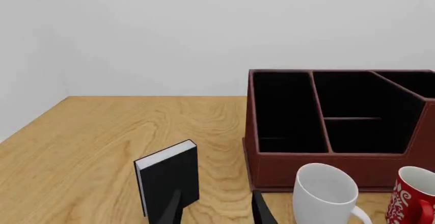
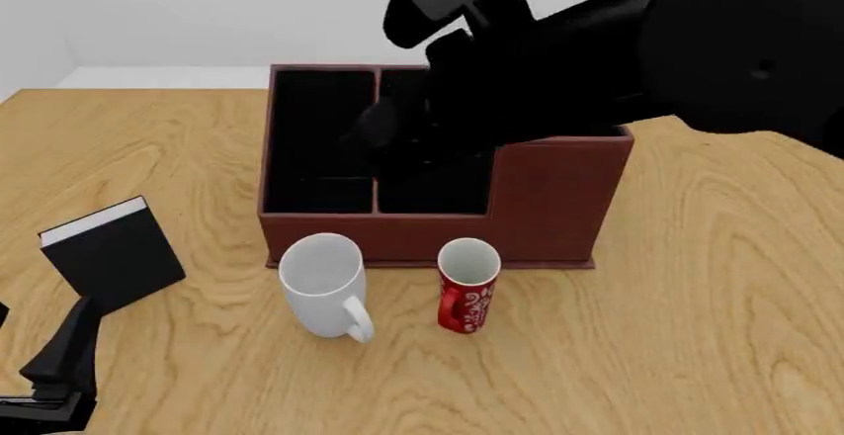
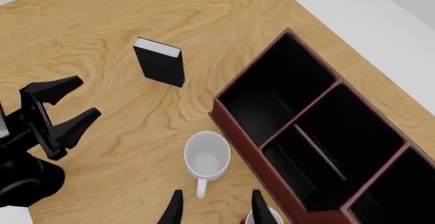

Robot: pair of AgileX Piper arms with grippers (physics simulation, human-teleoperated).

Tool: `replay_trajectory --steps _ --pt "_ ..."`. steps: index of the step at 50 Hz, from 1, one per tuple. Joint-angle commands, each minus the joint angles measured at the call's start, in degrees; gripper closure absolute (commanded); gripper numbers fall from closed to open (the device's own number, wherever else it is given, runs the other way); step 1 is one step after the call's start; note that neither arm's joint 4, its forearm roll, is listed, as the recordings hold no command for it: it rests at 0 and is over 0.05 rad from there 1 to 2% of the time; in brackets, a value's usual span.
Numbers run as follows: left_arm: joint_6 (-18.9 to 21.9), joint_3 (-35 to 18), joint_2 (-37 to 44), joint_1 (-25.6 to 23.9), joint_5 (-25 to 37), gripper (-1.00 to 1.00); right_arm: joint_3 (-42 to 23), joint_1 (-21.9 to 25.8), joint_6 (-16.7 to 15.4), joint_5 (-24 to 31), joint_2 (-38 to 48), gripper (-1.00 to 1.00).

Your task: Pick up the white mug and place it to the right of the caddy.

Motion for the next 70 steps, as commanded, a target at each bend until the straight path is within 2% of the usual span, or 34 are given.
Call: replay_trajectory --steps 1,12,17,18,39,70 --pt "0.0 0.0 0.0 0.0 0.0 -1.0 0.9 1.7 2.5 -0.7 3.3 -1.0" --pt "0.0 0.0 0.0 0.0 0.0 -1.0 4.8 2.8 5.6 -3.9 5.6 -1.0" --pt "0.0 0.0 0.0 0.0 0.0 -1.0 5.5 1.9 5.6 -4.0 5.9 -1.0" --pt "0.0 0.0 0.0 0.0 0.0 -1.0 5.4 2.2 6.9 -4.1 6.4 -1.0" --pt "0.0 0.0 0.0 0.0 0.0 -1.0 8.5 2.5 10.5 -6.3 11.1 -1.0" --pt "0.0 0.0 0.0 0.0 0.0 -1.0 7.9 2.9 11.3 -6.5 15.5 -1.0"
